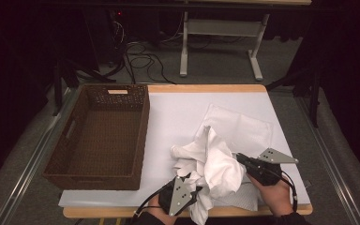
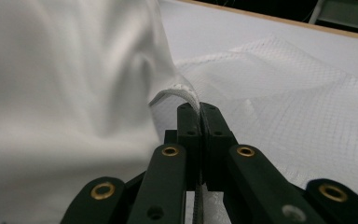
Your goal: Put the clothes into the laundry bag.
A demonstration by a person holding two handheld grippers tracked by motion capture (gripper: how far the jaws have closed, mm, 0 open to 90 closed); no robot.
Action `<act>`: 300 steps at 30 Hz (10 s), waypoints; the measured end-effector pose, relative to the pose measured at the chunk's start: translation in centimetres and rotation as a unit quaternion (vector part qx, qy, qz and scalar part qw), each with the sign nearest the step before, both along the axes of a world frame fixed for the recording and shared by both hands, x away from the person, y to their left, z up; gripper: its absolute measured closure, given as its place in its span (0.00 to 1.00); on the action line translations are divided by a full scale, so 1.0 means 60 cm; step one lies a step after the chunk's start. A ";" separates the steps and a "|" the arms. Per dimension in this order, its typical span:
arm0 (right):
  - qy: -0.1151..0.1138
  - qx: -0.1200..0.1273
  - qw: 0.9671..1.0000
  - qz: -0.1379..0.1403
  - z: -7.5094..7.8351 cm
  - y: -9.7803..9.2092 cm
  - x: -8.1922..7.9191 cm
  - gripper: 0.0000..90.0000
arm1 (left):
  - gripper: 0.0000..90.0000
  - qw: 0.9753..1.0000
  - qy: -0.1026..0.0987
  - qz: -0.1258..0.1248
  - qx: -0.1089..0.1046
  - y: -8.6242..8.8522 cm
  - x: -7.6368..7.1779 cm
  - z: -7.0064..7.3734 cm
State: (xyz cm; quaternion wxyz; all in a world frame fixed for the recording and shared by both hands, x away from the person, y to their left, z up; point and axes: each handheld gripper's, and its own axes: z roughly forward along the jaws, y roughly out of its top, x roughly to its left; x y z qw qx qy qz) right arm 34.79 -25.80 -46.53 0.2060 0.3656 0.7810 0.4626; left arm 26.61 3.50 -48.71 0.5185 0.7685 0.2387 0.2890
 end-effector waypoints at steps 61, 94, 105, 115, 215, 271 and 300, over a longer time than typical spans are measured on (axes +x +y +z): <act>-0.012 0.020 1.000 0.004 0.002 0.000 -0.015 0.99 | 0.20 0.995 0.066 0.013 -0.069 -0.033 0.019 0.030; -0.025 0.025 0.999 0.021 0.012 -0.003 -0.034 1.00 | 0.54 0.994 0.100 -0.015 -0.041 -0.172 0.069 -0.006; -0.026 0.019 0.999 0.015 0.008 -0.003 -0.035 1.00 | 0.47 0.995 0.057 0.001 -0.085 -0.049 0.057 0.038; -0.025 0.015 0.999 0.013 0.006 -0.001 -0.034 1.00 | 0.22 0.987 0.129 0.042 -0.081 -0.042 0.139 0.021; -0.048 0.025 0.998 0.030 0.019 0.003 -0.048 1.00 | 0.71 0.988 0.140 -0.058 -0.004 -0.120 0.091 -0.018; -0.073 0.035 0.995 0.057 0.033 0.010 -0.065 0.99 | 0.85 0.985 0.169 -0.004 -0.032 -0.129 0.123 -0.019; -0.054 0.026 0.997 0.048 0.023 0.013 -0.054 0.99 | 0.95 0.989 0.142 -0.011 -0.049 -0.096 0.153 -0.013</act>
